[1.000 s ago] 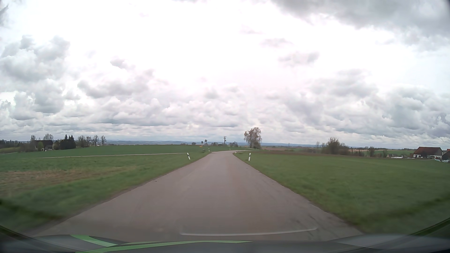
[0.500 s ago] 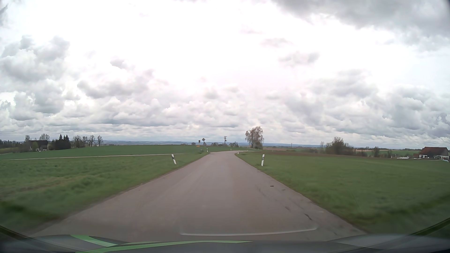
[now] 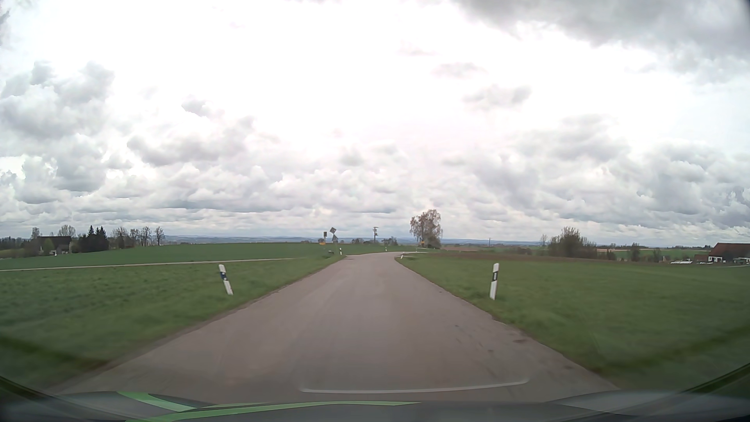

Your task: Follow the waypoints while adhering to traffic rules and regulations

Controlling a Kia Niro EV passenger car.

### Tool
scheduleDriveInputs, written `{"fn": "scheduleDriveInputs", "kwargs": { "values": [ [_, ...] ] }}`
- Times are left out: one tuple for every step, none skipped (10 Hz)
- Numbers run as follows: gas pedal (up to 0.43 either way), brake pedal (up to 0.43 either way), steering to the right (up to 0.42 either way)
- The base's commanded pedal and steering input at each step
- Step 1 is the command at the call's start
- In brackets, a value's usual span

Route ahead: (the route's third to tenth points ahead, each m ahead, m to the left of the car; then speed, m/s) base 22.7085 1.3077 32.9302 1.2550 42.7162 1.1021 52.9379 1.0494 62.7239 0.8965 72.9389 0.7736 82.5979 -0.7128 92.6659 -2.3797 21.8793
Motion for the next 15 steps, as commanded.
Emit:
{"fn": "scheduleDriveInputs", "kwargs": {
  "values": [
    [0.000, 0.000, 0.003],
    [0.000, 0.000, 0.003],
    [0.000, 0.000, 0.003],
    [0.000, 0.000, 0.003],
    [0.000, 0.000, 0.003],
    [0.000, 0.000, 0.003],
    [0.000, 0.000, 0.004],
    [0.000, 0.000, 0.005],
    [0.000, 0.000, 0.005],
    [0.020, 0.000, 0.005],
    [0.028, 0.000, 0.006],
    [0.067, 0.000, 0.006],
    [0.067, 0.000, 0.006],
    [0.067, 0.000, 0.007],
    [0.067, 0.000, 0.006]
  ]
}}
